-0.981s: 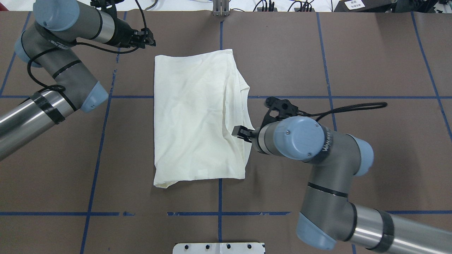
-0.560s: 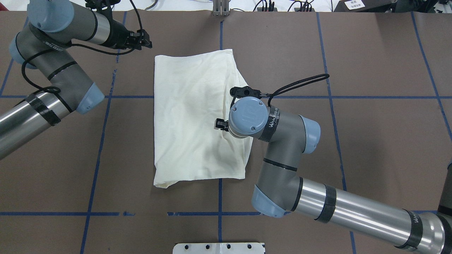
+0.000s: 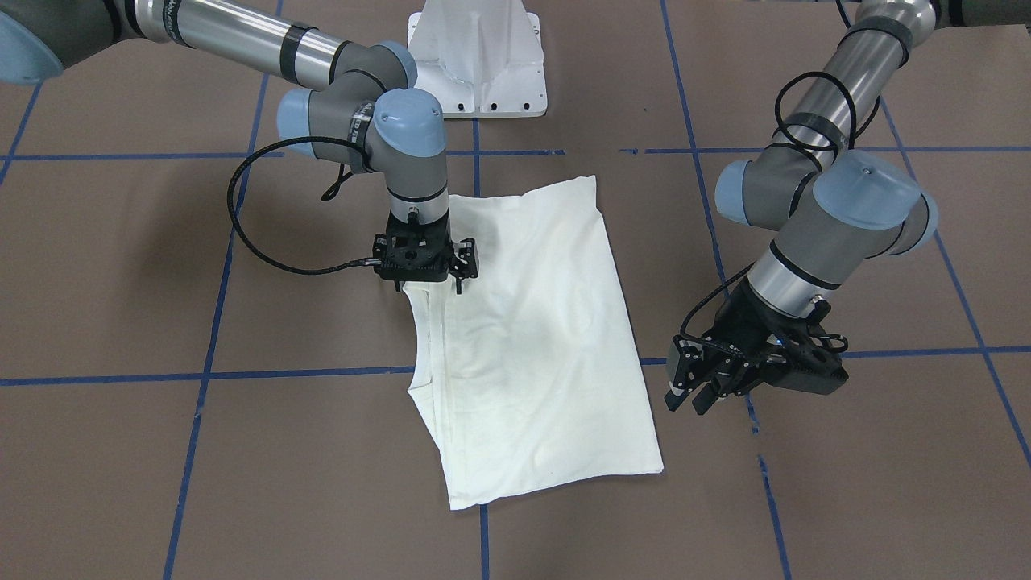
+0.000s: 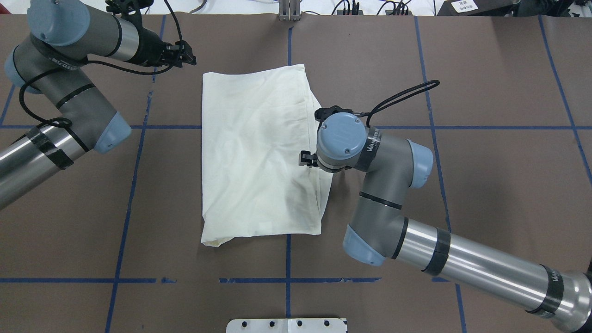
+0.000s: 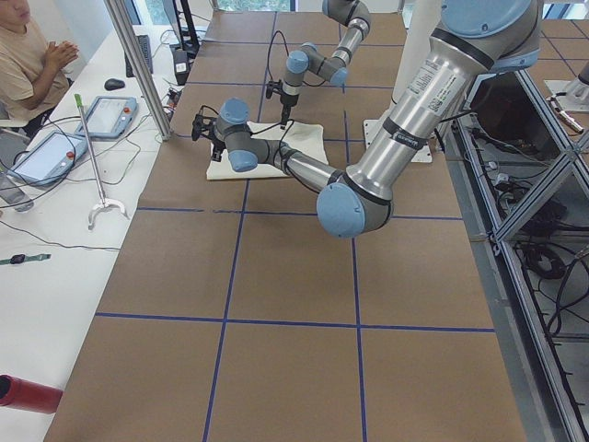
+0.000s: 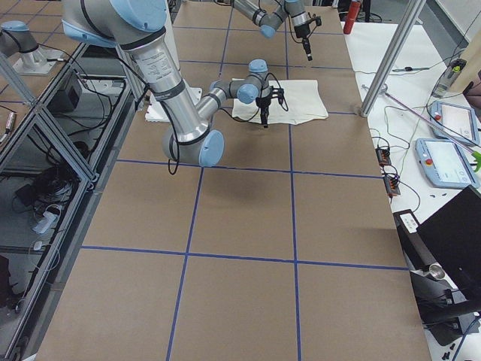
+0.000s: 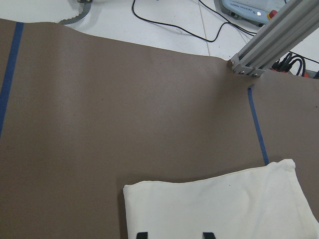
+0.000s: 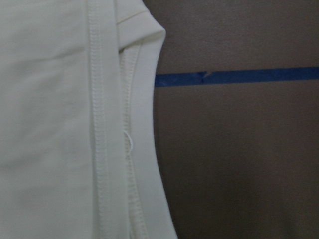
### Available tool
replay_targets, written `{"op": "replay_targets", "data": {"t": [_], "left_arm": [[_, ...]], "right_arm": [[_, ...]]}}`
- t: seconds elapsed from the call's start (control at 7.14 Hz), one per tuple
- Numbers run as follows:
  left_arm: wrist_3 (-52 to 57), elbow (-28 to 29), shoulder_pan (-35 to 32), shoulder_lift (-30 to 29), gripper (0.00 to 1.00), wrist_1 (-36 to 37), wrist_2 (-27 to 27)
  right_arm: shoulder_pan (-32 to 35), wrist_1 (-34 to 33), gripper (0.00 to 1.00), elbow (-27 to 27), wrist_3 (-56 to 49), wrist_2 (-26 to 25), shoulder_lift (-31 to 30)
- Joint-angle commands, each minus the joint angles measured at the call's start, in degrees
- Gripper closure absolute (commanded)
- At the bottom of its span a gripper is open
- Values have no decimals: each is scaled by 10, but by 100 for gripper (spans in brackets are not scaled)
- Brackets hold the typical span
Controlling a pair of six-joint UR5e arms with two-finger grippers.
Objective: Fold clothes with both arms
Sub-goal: 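Move the right gripper over the shirt to its near edge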
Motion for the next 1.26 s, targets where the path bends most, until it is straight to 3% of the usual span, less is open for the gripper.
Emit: {"op": "replay_targets", "data": {"t": [0.0, 0.14, 0.42, 0.7, 0.98, 1.12], "left_arm": [[0, -12, 0, 5, 53, 1, 0], [0, -13, 0, 6, 53, 1, 0], [0, -17, 0, 9, 53, 1, -1], [0, -17, 0, 10, 53, 1, 0], [-1, -17, 0, 11, 53, 1, 1], [-1, -20, 0, 18, 53, 1, 1]], "right_arm": [[7, -2, 0, 29, 34, 8, -6], [0, 3, 0, 50, 113, 6, -7], [-58, 3, 0, 117, 265, -77, -32], [-101, 2, 0, 189, 380, -116, -68], [-148, -1, 0, 188, 456, -167, -77], [-158, -2, 1, 181, 493, -169, -71]]}}
